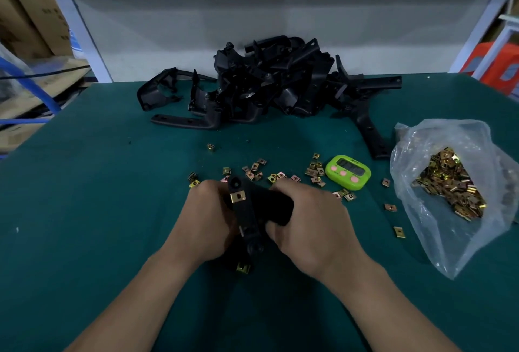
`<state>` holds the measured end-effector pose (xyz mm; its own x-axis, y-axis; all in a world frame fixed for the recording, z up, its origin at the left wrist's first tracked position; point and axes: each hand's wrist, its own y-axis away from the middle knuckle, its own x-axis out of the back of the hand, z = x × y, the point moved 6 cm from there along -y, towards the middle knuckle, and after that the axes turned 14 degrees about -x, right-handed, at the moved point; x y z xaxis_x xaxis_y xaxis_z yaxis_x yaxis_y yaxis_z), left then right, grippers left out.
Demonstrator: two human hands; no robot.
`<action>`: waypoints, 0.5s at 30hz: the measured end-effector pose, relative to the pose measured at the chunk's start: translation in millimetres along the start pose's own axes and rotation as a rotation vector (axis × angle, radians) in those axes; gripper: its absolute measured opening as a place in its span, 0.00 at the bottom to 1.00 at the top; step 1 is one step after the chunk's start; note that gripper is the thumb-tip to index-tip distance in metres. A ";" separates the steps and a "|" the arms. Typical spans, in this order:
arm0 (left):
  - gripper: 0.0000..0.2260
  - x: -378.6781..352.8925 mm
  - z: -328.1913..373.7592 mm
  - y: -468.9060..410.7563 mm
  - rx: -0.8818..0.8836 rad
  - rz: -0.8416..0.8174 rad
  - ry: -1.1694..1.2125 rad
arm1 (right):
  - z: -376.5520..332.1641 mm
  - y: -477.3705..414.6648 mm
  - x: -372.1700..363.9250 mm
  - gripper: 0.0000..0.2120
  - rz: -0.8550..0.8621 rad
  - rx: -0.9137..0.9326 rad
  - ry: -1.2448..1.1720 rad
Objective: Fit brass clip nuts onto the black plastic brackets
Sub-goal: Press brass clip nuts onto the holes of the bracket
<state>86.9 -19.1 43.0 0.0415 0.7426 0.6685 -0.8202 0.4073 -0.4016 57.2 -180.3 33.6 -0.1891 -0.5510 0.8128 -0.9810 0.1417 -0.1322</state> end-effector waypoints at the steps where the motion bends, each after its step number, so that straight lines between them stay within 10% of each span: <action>1: 0.27 -1.3 -1.4 -0.1 0.002 -0.013 0.026 | 0.1 -0.1 0.3 0.14 0.000 0.002 -0.011; 15: 0.27 -0.7 0.9 -1.5 0.040 -0.045 0.066 | 0.9 -2.6 1.3 0.17 0.034 0.003 -0.055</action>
<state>87.6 -20.8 43.7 0.1150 0.7577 0.6423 -0.8389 0.4203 -0.3457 59.5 -182.1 34.5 -0.2245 -0.5905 0.7752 -0.9741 0.1588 -0.1611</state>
